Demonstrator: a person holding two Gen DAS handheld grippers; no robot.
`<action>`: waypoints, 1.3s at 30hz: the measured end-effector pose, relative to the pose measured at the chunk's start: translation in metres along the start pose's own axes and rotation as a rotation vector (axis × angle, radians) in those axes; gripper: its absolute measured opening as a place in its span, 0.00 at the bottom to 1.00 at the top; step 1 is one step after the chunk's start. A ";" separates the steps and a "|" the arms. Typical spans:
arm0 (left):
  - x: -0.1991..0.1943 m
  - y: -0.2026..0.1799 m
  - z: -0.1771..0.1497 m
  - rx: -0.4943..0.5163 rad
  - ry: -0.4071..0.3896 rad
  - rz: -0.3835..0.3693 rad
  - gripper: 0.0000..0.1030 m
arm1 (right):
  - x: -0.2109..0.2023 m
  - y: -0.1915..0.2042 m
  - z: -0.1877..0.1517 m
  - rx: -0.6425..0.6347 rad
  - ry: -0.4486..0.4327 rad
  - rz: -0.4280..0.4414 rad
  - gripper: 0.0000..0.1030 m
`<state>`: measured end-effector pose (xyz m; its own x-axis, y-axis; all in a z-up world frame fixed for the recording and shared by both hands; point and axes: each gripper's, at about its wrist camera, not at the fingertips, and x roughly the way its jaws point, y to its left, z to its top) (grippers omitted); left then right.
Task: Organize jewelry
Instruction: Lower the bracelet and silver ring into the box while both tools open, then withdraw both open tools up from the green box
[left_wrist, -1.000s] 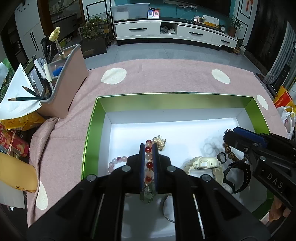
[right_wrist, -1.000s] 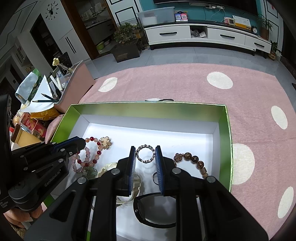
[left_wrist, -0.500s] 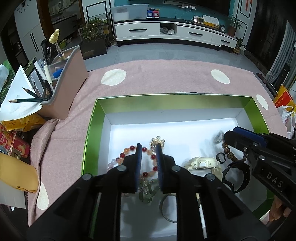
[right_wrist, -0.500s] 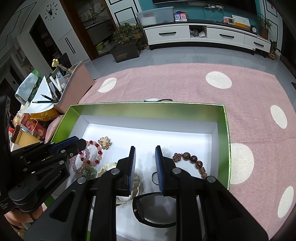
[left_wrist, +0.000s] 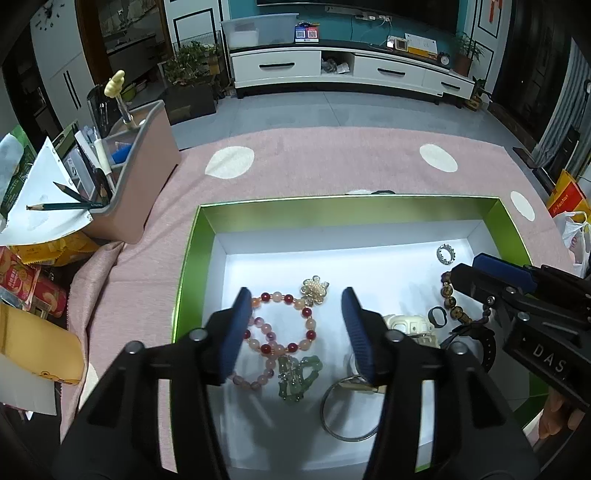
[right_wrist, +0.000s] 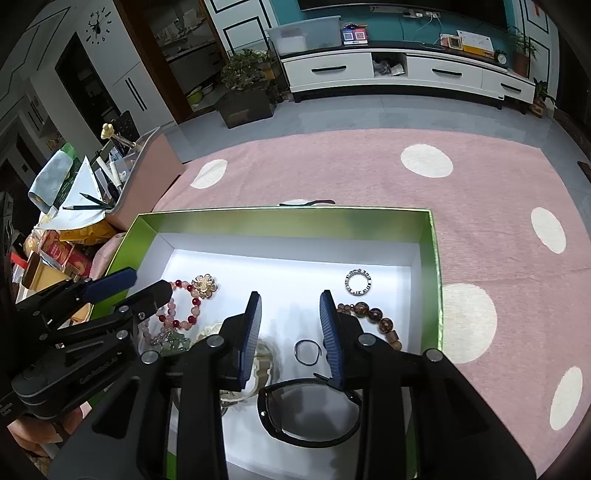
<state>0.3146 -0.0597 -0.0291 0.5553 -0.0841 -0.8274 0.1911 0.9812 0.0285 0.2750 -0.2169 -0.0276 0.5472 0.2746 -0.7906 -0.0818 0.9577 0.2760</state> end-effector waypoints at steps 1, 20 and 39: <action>-0.002 0.000 0.000 0.001 -0.002 0.001 0.54 | -0.001 0.000 0.000 0.000 -0.001 -0.002 0.34; -0.058 0.011 -0.004 0.006 -0.072 0.095 0.92 | -0.053 0.007 -0.009 -0.059 -0.061 -0.125 0.89; -0.173 0.008 0.009 -0.010 -0.136 0.074 0.98 | -0.158 0.042 0.004 -0.109 -0.185 -0.260 0.99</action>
<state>0.2271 -0.0384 0.1189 0.6718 -0.0339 -0.7399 0.1385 0.9871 0.0804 0.1890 -0.2203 0.1108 0.7026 0.0093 -0.7115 -0.0029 0.9999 0.0102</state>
